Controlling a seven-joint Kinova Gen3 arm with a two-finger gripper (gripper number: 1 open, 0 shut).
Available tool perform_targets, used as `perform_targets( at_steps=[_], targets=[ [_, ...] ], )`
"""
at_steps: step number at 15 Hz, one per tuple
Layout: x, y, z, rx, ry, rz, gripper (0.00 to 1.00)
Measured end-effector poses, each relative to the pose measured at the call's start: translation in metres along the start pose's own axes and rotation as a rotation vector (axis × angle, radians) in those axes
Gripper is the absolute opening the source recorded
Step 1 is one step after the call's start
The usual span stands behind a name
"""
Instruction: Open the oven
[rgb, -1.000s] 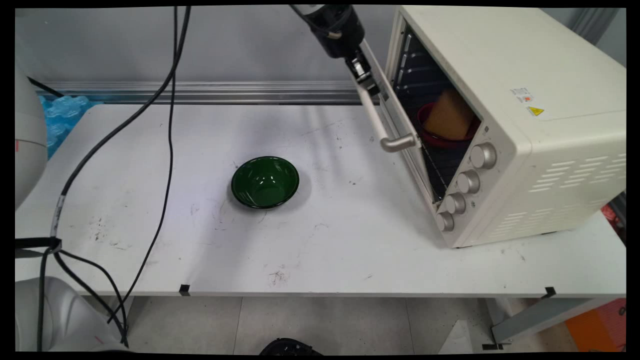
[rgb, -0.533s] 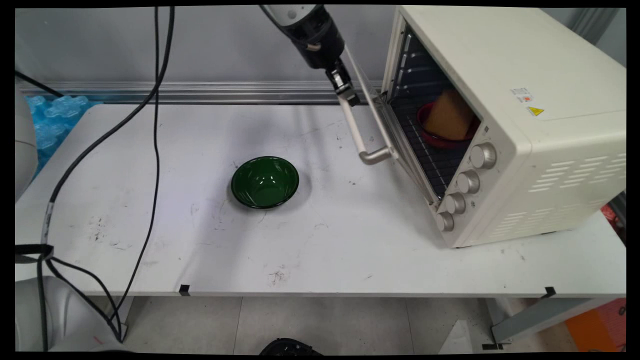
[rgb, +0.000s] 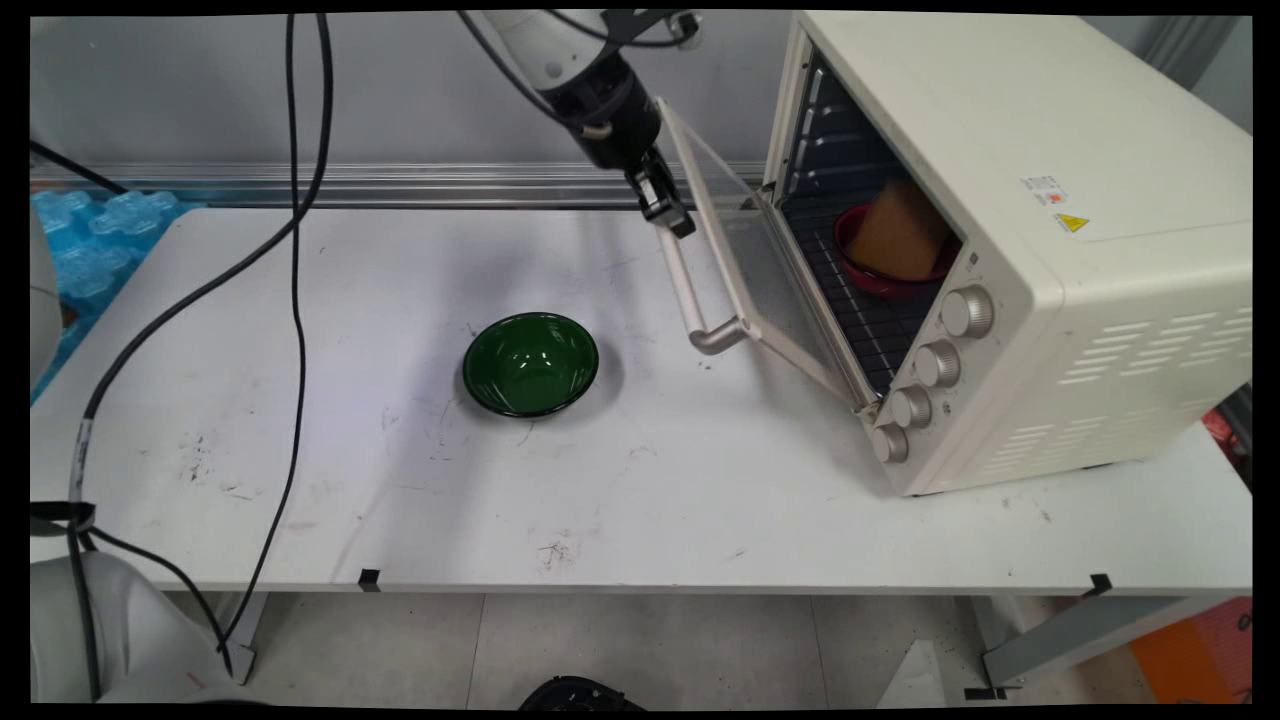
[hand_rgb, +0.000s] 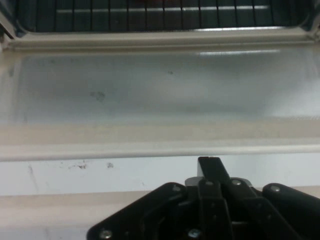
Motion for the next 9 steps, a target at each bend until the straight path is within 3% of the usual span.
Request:
perform_targets(
  at_steps=[9],
  targets=[
    [-0.041, 0.002, 0.012, 0.035, -0.002, -0.004, 0.00]
  ],
)
